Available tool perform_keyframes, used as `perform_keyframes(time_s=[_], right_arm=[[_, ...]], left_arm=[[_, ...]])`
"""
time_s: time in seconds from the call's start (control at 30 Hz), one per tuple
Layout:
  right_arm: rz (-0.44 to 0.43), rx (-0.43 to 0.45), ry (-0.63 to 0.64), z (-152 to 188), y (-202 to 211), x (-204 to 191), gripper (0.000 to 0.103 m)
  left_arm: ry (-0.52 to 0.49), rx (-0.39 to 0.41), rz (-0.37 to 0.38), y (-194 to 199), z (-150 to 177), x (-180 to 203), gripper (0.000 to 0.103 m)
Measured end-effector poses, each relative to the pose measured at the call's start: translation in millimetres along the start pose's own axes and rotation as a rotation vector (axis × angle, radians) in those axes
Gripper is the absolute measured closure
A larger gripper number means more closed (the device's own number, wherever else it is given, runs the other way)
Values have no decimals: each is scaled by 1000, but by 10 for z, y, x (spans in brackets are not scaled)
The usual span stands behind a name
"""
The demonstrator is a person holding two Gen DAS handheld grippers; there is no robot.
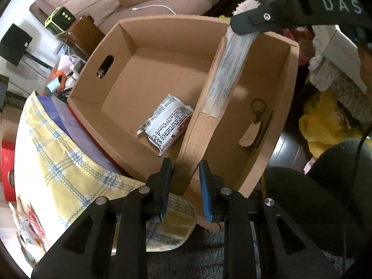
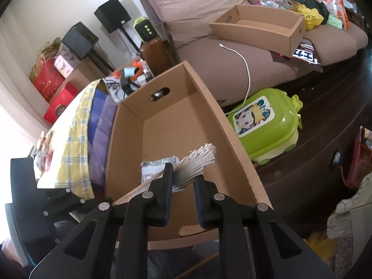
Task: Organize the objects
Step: 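Open the left gripper to drop the wooden fan while the right gripper releases the white fan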
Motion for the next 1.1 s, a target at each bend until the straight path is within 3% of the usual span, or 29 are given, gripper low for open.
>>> perform_keyframes(time_s=[0.2,0.43,1.1], right_arm=[[-3,0,-8,6,-5,23,86],[3,10,-13,-10,15,97,86],[34,-21,24,44,-57,113,85]], left_arm=[[-50,3,-39,-1,-6,84,81],[-26,9,8,-32,-90,79,81],[-47,-34,-19,-155,-81,143,81]])
Point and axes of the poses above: each gripper's, at about its wrist camera, not at the fingertips, and y roughly against the way its jaws point, x to its right, z to its underside, the point moved 2 cm from there along -y, roughly the way its jaws point, and after that the axes turned 10 degrees about x, right-handed, at the moved point
